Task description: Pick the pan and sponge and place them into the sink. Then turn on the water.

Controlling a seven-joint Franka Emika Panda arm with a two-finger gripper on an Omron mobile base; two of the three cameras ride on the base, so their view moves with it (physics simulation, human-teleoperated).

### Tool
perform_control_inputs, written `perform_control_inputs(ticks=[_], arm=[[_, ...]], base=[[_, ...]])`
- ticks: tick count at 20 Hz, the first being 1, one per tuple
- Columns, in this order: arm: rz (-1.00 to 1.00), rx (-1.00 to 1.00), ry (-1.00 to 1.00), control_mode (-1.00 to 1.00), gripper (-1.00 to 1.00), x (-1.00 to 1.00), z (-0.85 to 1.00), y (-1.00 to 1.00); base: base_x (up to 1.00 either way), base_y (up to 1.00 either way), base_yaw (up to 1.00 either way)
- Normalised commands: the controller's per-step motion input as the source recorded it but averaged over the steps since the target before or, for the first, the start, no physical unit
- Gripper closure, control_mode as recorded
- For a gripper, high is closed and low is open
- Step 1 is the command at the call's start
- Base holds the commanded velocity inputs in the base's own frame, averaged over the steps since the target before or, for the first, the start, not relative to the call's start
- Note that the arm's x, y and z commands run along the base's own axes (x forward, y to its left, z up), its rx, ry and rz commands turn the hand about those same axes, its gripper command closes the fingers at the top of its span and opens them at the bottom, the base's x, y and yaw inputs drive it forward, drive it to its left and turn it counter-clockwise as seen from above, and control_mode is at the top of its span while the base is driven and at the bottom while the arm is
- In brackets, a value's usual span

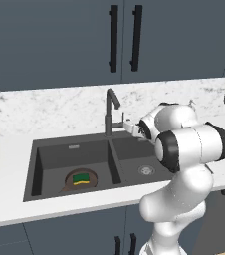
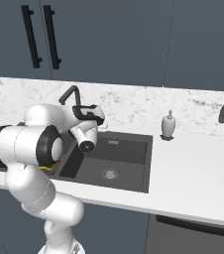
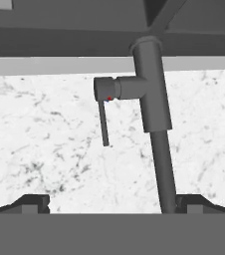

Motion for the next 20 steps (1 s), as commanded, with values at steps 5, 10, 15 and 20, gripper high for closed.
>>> perform_control_inputs(ticks=[5,10,15,20], arm=[[-0.02,0.00,0.00,-1.00,-1.00,0.35,-0.04,0.04],[-0.03,-0.01,0.00,-1.00,-1.00,0.35,-0.16,0.14],[-0.03,-0.04,0.00,-1.00,-1.00,0.35,-0.28,0.12],[-0.03,-0.01,0.00,-1.00,-1.00,0.33,-0.25,0.00]], base=[[0.00,0.00,0.00],[0.00,0.00,0.00],[0.00,0.00,0.00],[0.00,0.00,0.00]])
